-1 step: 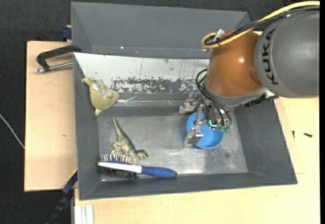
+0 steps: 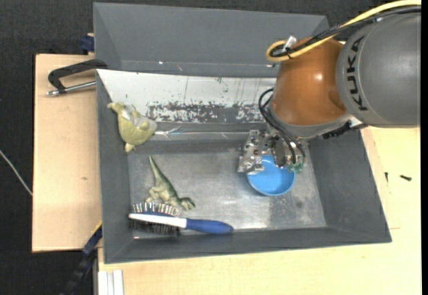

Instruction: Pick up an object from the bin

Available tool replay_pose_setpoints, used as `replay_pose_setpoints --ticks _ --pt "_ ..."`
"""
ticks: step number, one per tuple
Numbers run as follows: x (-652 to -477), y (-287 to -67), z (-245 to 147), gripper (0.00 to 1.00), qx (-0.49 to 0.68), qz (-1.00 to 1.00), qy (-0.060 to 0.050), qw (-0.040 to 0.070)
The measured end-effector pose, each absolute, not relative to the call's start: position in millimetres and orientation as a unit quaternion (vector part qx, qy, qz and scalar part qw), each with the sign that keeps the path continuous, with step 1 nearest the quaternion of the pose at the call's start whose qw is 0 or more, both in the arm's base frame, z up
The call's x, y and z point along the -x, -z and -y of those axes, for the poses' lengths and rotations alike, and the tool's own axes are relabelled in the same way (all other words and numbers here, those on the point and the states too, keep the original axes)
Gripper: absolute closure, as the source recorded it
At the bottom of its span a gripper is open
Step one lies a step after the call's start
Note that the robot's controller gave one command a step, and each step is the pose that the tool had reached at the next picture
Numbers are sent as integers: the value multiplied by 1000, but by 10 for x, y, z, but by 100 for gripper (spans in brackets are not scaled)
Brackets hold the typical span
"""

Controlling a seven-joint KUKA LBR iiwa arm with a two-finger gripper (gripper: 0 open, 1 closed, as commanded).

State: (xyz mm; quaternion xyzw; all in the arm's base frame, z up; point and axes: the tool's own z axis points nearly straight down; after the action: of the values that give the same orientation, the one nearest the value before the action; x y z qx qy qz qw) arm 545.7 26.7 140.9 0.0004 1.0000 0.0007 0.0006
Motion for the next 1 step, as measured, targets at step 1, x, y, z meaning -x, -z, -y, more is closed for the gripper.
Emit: replay_pose_setpoints --ticks 1 --pt "-5337 -1576 187 100 -134 -991 0 1"
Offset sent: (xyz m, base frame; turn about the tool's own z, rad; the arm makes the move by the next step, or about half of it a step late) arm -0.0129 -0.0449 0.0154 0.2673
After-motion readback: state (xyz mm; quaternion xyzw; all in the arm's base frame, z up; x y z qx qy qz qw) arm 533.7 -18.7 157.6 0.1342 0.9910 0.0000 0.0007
